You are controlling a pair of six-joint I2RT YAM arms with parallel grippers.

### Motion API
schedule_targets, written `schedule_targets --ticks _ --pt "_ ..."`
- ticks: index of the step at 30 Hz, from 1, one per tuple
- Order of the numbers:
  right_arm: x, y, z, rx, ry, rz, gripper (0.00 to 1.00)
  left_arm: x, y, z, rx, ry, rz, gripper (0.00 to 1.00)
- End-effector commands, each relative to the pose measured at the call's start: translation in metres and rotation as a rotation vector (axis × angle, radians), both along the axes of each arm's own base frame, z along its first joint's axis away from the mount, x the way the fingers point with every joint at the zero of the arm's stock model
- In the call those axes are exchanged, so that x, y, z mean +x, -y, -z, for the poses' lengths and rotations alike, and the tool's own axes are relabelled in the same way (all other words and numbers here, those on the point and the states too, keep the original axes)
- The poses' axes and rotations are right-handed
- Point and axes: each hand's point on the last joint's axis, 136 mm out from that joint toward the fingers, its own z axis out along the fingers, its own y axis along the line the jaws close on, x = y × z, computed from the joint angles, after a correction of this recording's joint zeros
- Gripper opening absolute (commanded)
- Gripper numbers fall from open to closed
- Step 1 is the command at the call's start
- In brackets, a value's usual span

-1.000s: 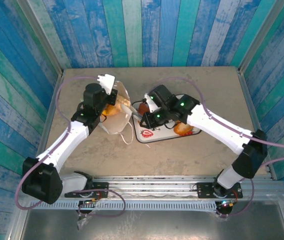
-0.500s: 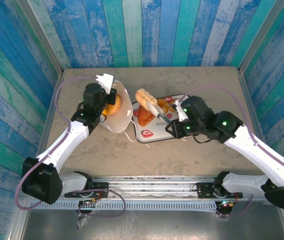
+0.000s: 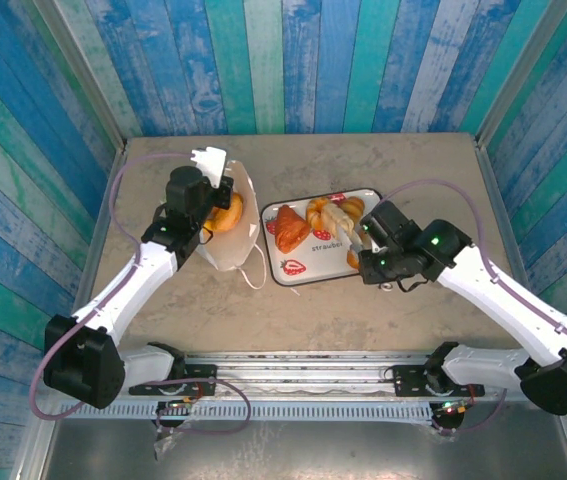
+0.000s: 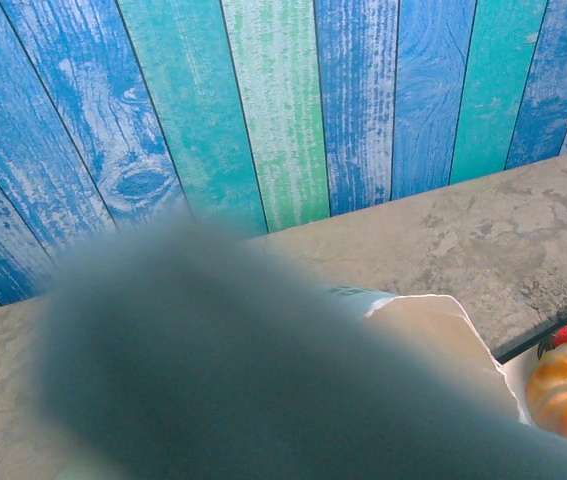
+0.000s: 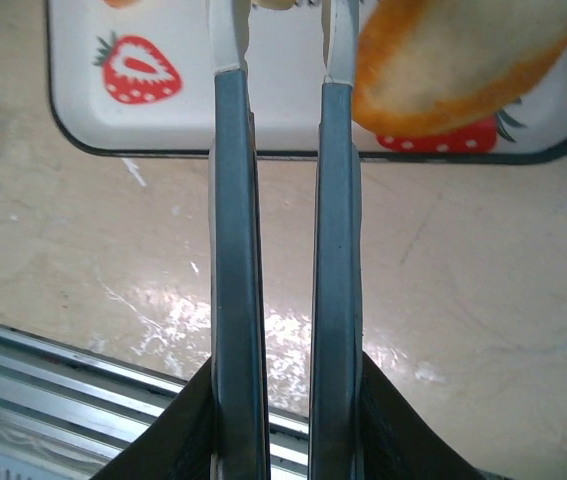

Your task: Take the fake bread out of the paper bag

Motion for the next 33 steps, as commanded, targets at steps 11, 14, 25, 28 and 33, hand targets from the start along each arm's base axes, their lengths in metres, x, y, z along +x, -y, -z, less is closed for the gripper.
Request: schedule_targets --ticks 11,14,25,28,33 --pt "0.000 0.005 0.018 -0.090 -0.073 0.021 0.28 -0.005 0.003 -0.032 -0.068 0.089 0.022 0.00" --pt "0.001 0.004 0.022 -0.111 -0.080 0.021 0.28 -0.005 0.004 -0.031 -0.075 0.088 0.026 0.00" --pt "-0.002 -0.013 0.037 -0.183 -0.129 -0.031 0.33 -0.005 0.005 -0.030 -0.080 0.084 0.031 0.00" --pt "-0.005 -0.022 0.041 -0.178 -0.144 -0.054 0.38 -0.004 0.005 -0.030 -0.080 0.084 0.028 0.00" --pt "-0.012 -0.034 0.047 -0.165 -0.172 -0.089 0.42 -0.002 0.006 -0.031 -0.087 0.084 0.031 0.00"
